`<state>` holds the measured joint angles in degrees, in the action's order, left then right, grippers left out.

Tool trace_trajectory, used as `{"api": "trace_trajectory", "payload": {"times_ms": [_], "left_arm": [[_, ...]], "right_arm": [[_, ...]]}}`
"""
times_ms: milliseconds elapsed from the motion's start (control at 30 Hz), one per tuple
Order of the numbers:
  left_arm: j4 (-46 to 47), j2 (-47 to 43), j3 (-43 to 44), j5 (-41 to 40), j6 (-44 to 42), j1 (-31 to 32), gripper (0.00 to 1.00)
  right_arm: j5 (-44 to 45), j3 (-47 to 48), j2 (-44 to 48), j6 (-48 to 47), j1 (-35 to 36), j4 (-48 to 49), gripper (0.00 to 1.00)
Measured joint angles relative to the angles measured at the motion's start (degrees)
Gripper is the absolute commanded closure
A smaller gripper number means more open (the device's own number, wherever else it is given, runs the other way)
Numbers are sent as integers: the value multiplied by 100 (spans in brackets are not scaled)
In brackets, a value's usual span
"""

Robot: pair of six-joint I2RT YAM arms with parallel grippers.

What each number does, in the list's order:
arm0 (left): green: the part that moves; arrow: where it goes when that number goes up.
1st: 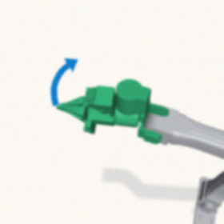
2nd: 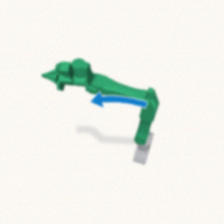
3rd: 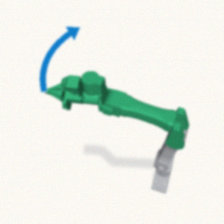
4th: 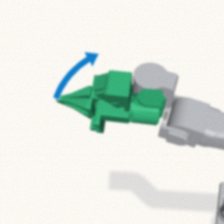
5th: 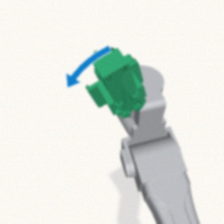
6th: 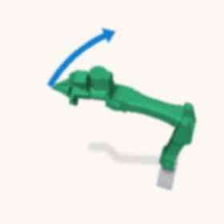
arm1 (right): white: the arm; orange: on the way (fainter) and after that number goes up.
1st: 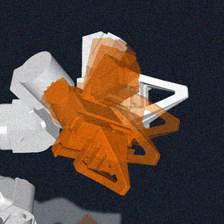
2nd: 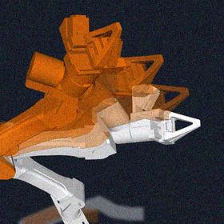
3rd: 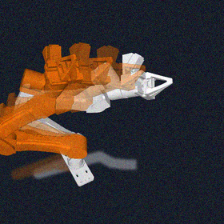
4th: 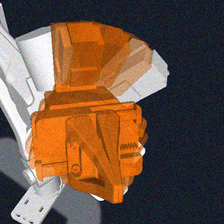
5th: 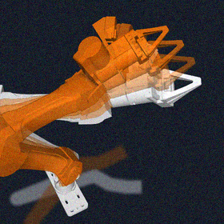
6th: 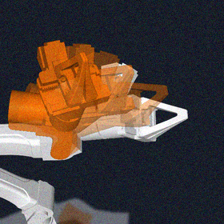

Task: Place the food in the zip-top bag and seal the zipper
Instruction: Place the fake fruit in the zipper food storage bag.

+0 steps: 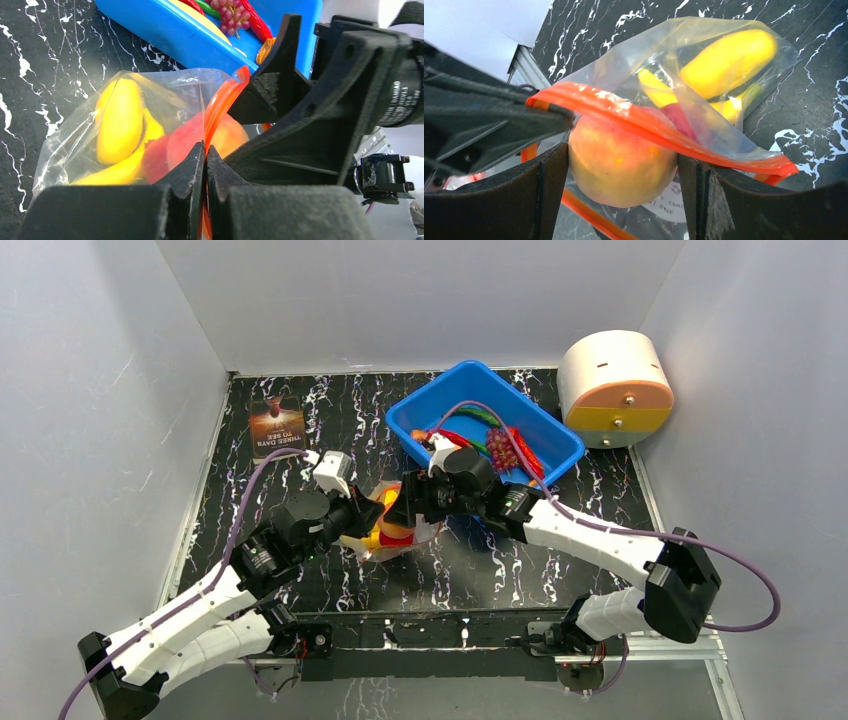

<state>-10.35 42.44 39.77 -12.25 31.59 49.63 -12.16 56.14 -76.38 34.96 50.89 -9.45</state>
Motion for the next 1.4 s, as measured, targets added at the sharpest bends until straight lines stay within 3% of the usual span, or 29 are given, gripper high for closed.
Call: {"api": "trace_trajectory", "payload": {"times_ms": [300, 533, 667, 767, 1167, 1333, 1400], "left_arm": [[33, -24, 0, -44, 57, -7, 100], [55, -24, 0, -52, 57, -11, 100], [57, -26, 0, -46, 57, -11, 100], [68, -26, 0, -46, 57, -11, 100], [87, 68, 0, -81, -52, 4, 100], [57, 66, 0, -155, -168, 4, 100], [-50, 66, 0, -238, -328, 4, 100]], "right_arm": [[155, -74, -343, 267, 11, 494, 40], [184, -85, -463, 446, 26, 575, 19], [223, -85, -461, 442, 22, 627, 13], [278, -85, -437, 382, 20, 581, 2], [428, 201, 170, -175, 15, -286, 10], [575, 640, 498, -595, 33, -647, 25], [903, 817, 684, -938, 24, -868, 39]]}}
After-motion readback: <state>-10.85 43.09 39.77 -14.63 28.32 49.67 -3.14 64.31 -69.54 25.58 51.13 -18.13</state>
